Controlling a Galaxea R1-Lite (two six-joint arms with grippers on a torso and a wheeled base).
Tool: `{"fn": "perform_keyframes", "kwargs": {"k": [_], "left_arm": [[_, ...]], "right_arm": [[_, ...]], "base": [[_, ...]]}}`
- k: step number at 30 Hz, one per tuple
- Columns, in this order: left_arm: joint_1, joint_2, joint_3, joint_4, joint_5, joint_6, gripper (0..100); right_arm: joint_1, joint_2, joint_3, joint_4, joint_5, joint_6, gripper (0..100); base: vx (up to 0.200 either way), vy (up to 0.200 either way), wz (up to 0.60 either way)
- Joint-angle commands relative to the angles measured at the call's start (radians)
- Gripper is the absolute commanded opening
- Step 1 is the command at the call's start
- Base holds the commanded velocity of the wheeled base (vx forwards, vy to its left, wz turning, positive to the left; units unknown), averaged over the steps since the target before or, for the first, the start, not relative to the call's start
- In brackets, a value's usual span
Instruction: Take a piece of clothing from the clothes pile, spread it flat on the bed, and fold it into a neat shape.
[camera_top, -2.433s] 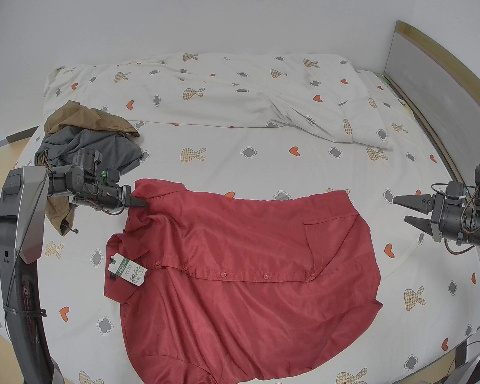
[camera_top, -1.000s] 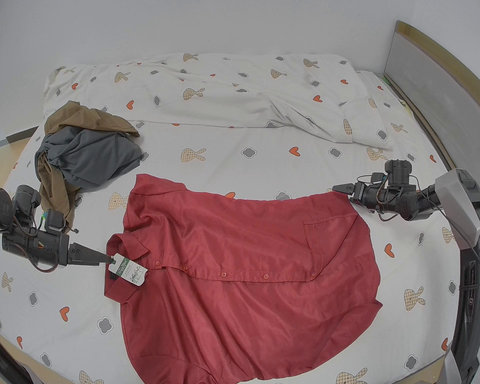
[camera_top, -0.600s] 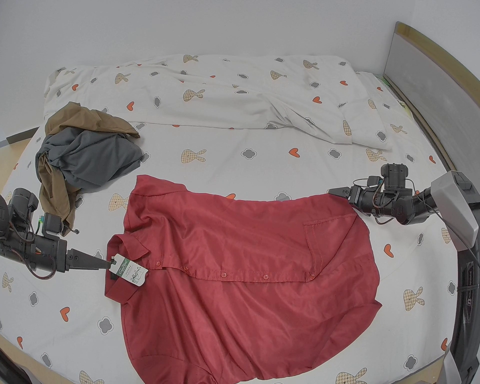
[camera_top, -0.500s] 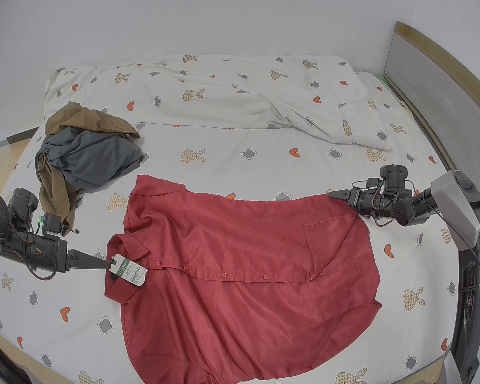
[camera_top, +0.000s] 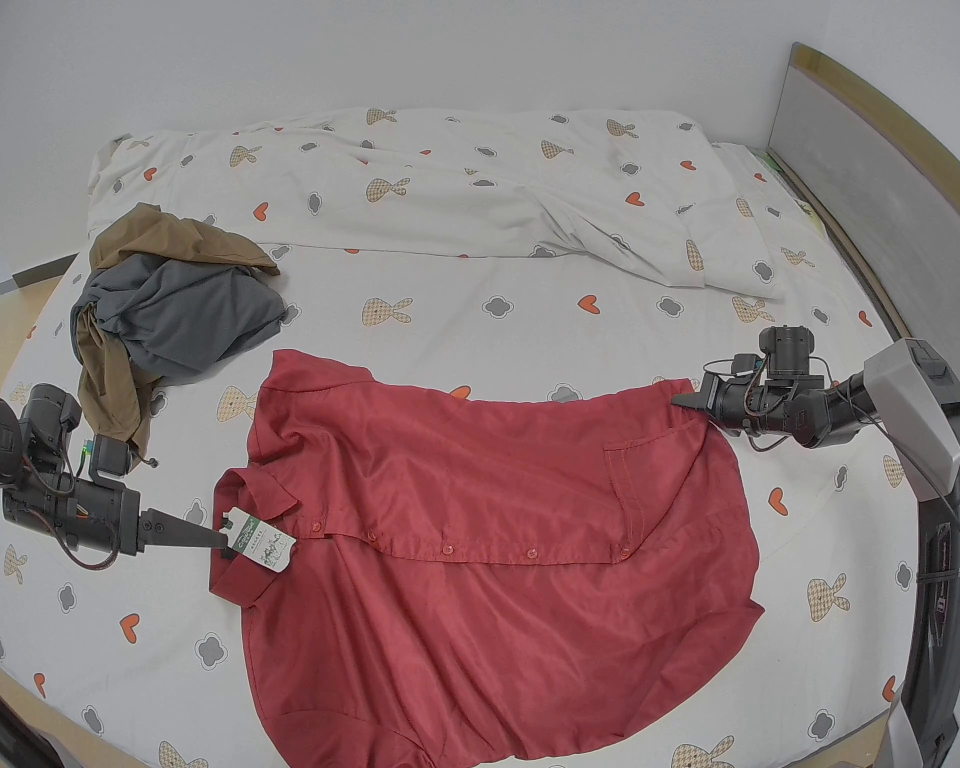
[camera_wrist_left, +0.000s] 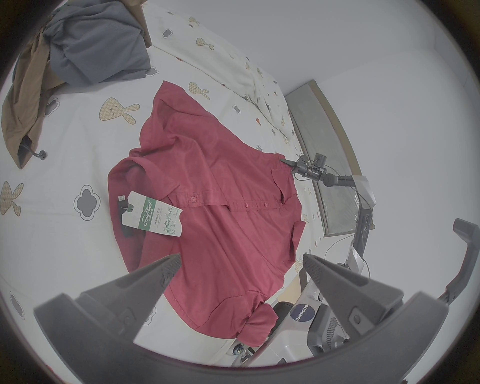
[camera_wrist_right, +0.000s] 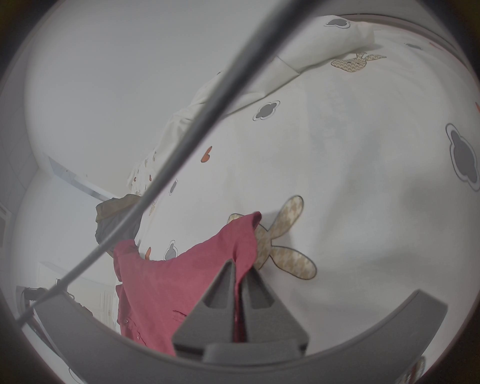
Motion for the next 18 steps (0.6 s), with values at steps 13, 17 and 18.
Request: {"fn": "perform_keyframes", "kwargs": {"k": [13,17,18], "left_arm": [[-0.011,0.013,0.008,0.000,0.000,0.001,100],[-0.014,0.014,0.008,-0.001,0.000,0.001,100],[-0.014,0.014,0.008,-0.001,0.000,0.001,100]], "right_arm": [[-0.064,-0.049,-0.058,-0.006,0.003,0.023,0],[-0.100,-0.069,-0.069,-0.004,0.008,0.039,0],[-0.105,-0.069,-0.070,-0.004,0.008,0.039,0]], "base": [[0.000,0.000,0.00],[0.000,0.000,0.00],[0.000,0.000,0.00]]}}
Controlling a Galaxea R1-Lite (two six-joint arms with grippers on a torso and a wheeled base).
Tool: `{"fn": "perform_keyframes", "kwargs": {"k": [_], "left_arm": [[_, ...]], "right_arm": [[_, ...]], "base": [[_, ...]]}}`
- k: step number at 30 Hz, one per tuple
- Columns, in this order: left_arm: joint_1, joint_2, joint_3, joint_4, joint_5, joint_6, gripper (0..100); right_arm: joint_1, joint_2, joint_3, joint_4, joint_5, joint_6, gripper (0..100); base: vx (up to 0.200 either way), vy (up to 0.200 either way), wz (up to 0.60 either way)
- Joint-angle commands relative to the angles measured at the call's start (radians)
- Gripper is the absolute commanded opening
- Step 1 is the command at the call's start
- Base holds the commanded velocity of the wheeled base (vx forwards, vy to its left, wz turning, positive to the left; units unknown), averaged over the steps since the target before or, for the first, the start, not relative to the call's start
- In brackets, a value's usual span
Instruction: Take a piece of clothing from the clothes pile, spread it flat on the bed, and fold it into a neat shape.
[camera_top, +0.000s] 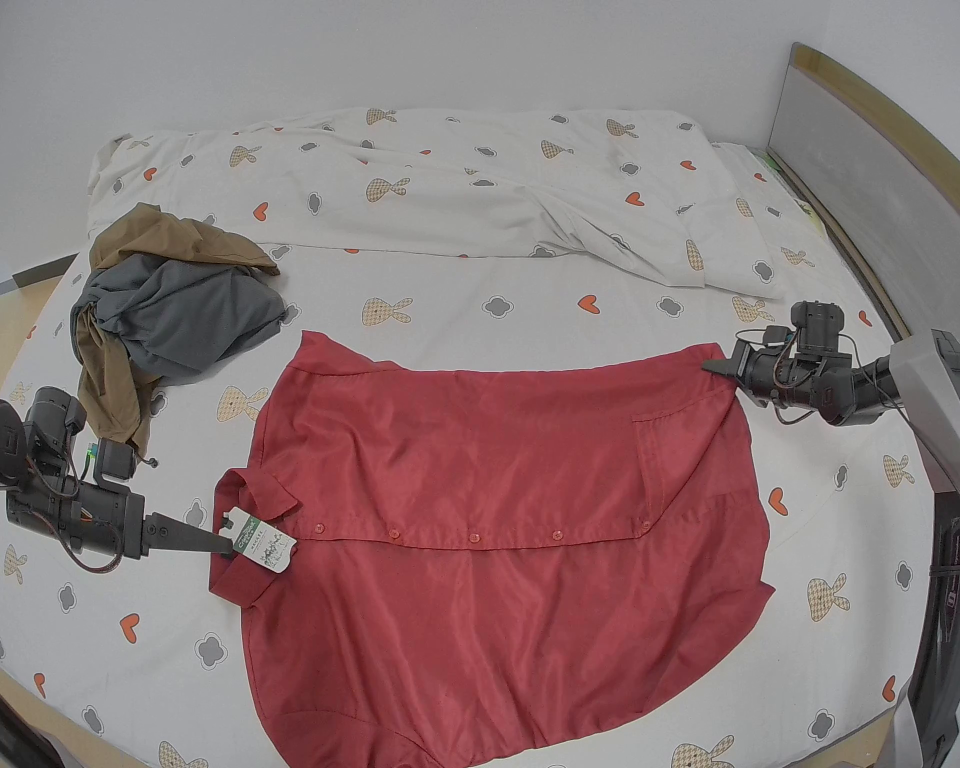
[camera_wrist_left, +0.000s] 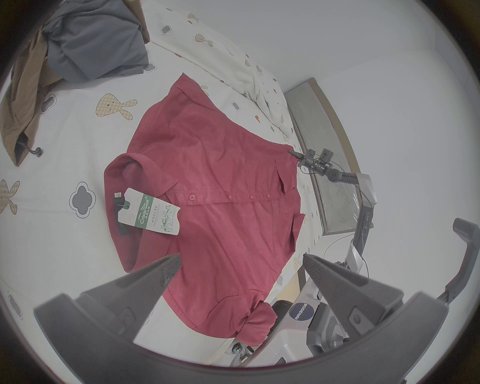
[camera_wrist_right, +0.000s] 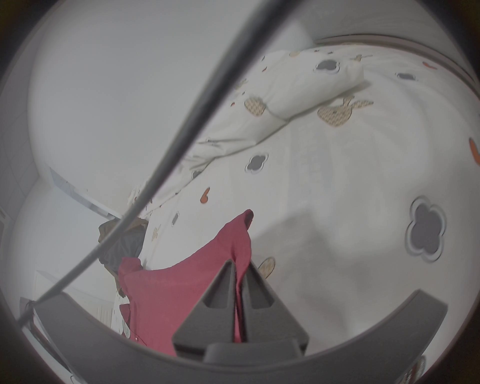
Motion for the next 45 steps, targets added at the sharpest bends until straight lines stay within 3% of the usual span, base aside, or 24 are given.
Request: {"fn": "perform_keyframes", "kwargs": {"k": [1,12,21,22,32,37,42,45], "left_arm": [[-0.005,0.007,0.002,0.000,0.000,0.000,100],[-0.011,0.008,0.009,-0.012,0.000,0.000,100],[-0.020,0.010,0.049,-0.069,0.000,0.000,100],[-0.020,0.010,0.049,-0.070,0.000,0.000,100],[-0.022,0.010,0.049,-0.070,0.000,0.000,100],[-0.023,0.010,0.049,-0.070,0.000,0.000,100],[-0.023,-0.004,0.057,-0.069,0.000,0.000,100],[-0.023,-0.015,0.054,-0.069,0.000,-0.006,100]], "right_arm": [[-0.042,-0.030,-0.021,-0.001,0.003,0.003,0],[-0.109,-0.027,-0.086,0.002,0.006,0.026,0],[-0.094,-0.024,-0.070,0.070,0.003,0.021,0],[-0.094,-0.024,-0.070,0.078,0.003,0.020,100],[-0.143,-0.094,-0.036,0.081,-0.001,0.029,100],[-0.139,-0.223,0.148,0.078,0.014,0.023,100],[-0.022,-0.333,0.429,0.076,0.019,0.018,100],[-0.004,-0.372,0.579,0.076,0.020,-0.032,100]], "base": [[0.000,0.000,0.00],[0.000,0.000,0.00],[0.000,0.000,0.00],[0.000,0.000,0.00],[0.000,0.000,0.00],[0.000,0.000,0.00],[0.000,0.000,0.00],[0.000,0.000,0.00]]}}
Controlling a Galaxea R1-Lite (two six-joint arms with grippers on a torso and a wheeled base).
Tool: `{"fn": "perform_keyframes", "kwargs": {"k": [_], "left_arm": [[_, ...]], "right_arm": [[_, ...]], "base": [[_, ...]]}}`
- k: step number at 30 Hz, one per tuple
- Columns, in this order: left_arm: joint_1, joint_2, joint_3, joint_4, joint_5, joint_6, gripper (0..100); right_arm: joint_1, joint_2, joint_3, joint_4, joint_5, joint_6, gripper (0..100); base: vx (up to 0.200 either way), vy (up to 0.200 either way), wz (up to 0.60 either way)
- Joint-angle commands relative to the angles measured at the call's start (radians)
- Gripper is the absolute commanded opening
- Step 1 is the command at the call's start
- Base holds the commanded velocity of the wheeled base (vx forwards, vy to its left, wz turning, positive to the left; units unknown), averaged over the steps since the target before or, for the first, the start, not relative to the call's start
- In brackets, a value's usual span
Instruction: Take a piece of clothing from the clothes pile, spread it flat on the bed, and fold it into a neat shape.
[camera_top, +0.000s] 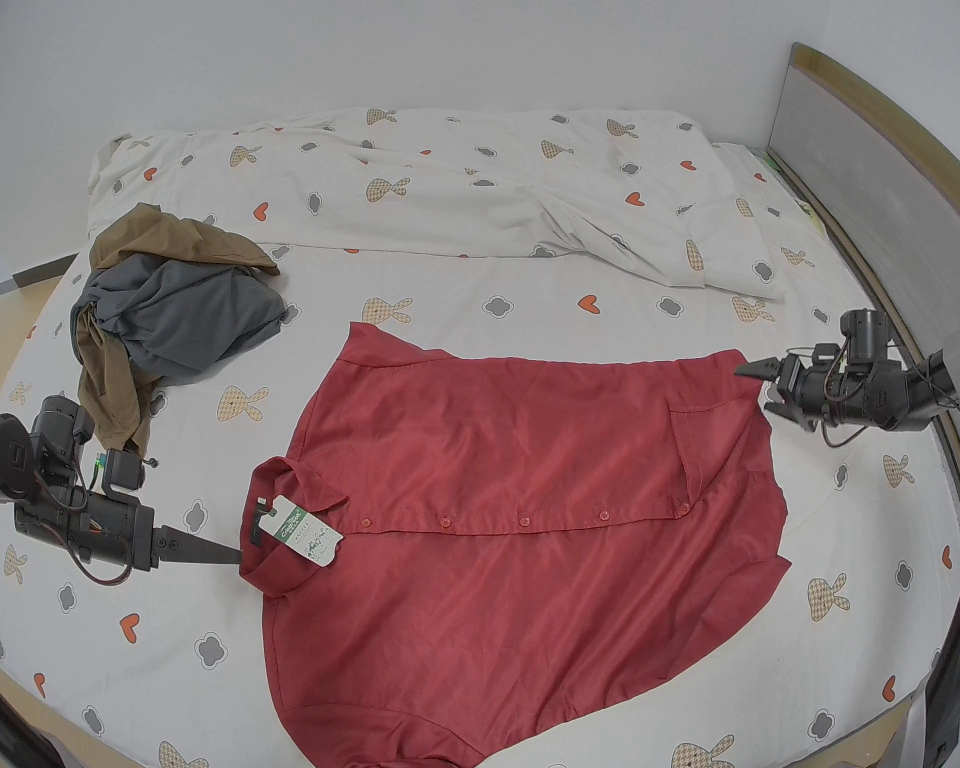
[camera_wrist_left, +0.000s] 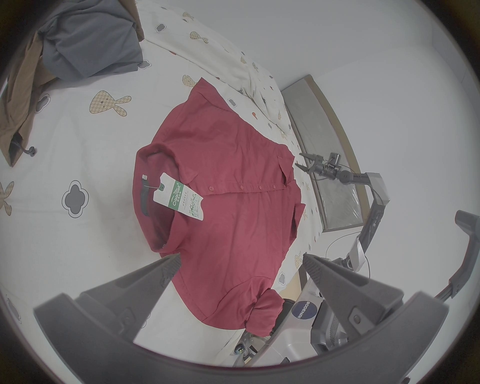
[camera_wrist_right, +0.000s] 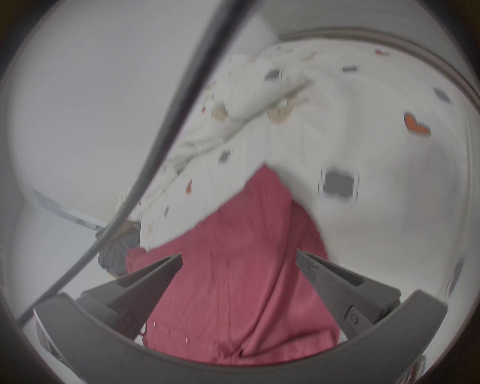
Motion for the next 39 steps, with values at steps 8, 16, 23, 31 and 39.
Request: {"fn": "perform_keyframes", "kwargs": {"k": [8,16,23,31,39], "left_arm": [[0.000,-0.046,0.001,0.001,0.000,-0.004,100],[0.000,-0.052,0.007,0.003,0.000,-0.003,100],[0.000,-0.052,0.013,0.003,0.000,-0.003,100],[0.003,-0.052,0.020,0.003,0.000,-0.003,100],[0.005,-0.054,0.023,0.001,0.000,-0.001,100]], "right_arm": [[0.020,-0.305,0.634,-0.004,0.001,-0.215,100],[-0.027,-0.424,0.821,-0.002,0.007,-0.271,100],[-0.032,-0.479,0.957,-0.002,0.014,-0.271,100],[-0.052,-0.479,0.968,-0.002,0.039,-0.273,100],[-0.070,-0.482,1.010,0.021,0.040,-0.390,100]], "base": [[0.000,0.000,0.00],[0.000,0.000,0.00],[0.000,0.000,0.00],[0.000,0.000,0.00],[0.000,0.000,0.00]]}}
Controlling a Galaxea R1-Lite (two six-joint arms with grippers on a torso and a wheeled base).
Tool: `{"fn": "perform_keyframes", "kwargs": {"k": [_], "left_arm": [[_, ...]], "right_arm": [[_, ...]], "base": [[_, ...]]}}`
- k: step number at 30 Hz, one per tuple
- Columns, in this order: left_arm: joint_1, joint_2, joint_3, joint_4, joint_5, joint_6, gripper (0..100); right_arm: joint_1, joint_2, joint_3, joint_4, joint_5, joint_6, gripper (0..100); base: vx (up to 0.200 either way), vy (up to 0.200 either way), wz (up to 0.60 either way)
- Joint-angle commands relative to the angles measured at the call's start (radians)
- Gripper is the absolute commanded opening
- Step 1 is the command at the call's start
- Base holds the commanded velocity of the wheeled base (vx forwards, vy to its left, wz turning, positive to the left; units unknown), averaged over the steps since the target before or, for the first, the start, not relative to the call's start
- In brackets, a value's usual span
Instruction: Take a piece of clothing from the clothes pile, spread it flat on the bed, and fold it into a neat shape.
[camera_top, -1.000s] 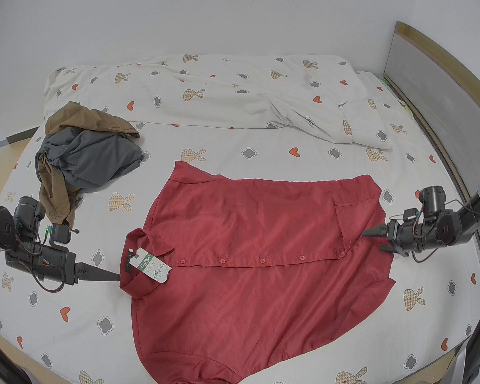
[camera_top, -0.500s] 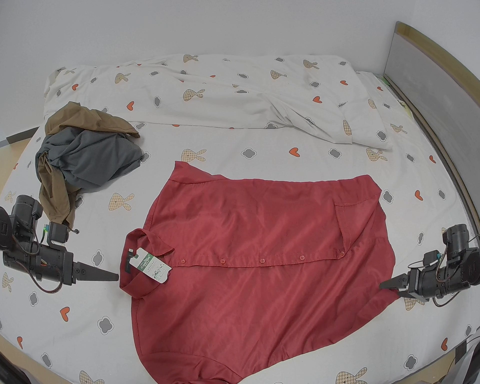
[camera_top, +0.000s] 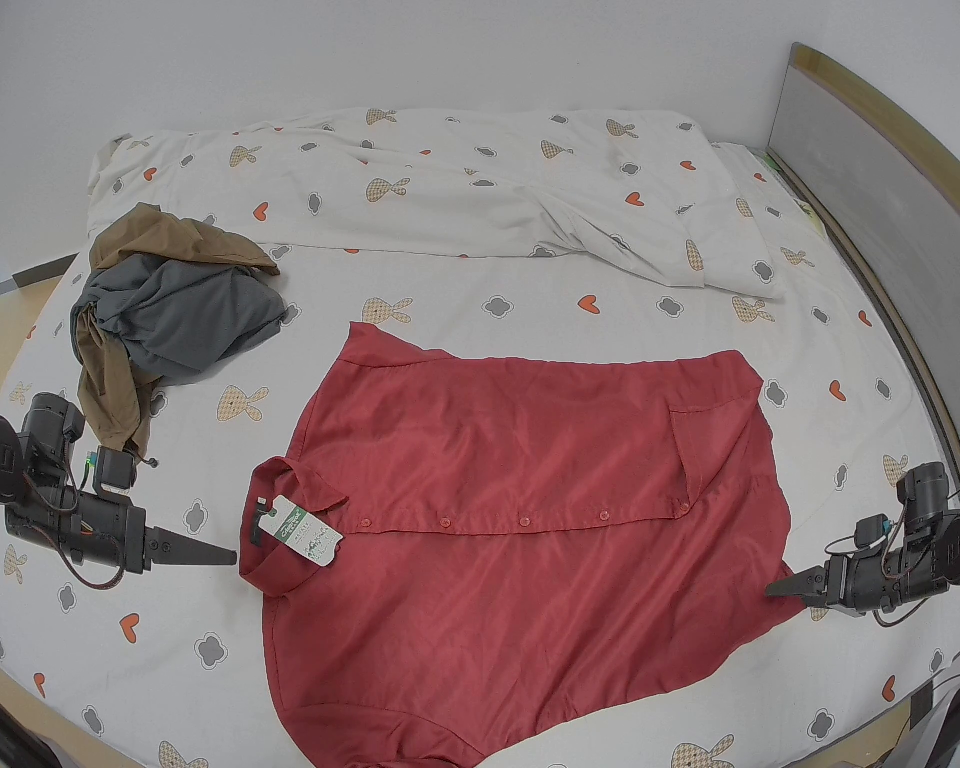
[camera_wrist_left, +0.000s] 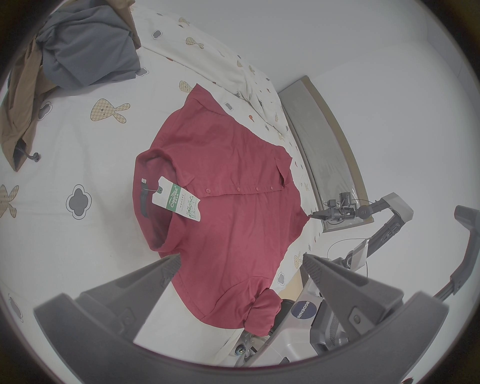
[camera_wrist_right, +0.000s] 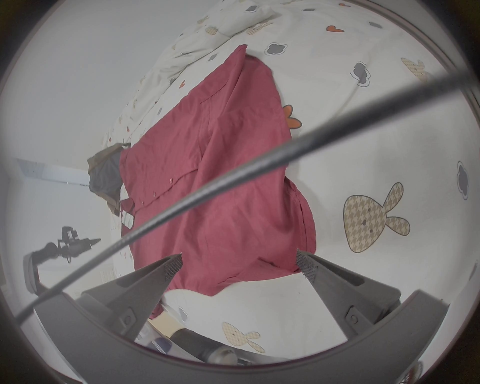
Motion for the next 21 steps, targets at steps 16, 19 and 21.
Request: {"fn": "perform_keyframes", "kwargs": {"k": [16,19,21], "left_arm": [[0.009,-0.004,0.002,-0.001,0.000,0.000,100],[0.009,-0.002,0.002,-0.001,0.000,0.000,100],[0.009,-0.002,0.002,-0.001,0.000,0.000,100]], "right_arm": [[-0.086,-0.026,0.048,0.005,-0.011,-0.115,100],[-0.072,0.056,-0.007,0.005,-0.009,-0.116,100],[-0.062,0.087,-0.024,0.002,-0.003,-0.113,100]], "base": [[0.000,0.000,0.00],[0.000,0.000,0.00],[0.000,0.000,0.00]]}}
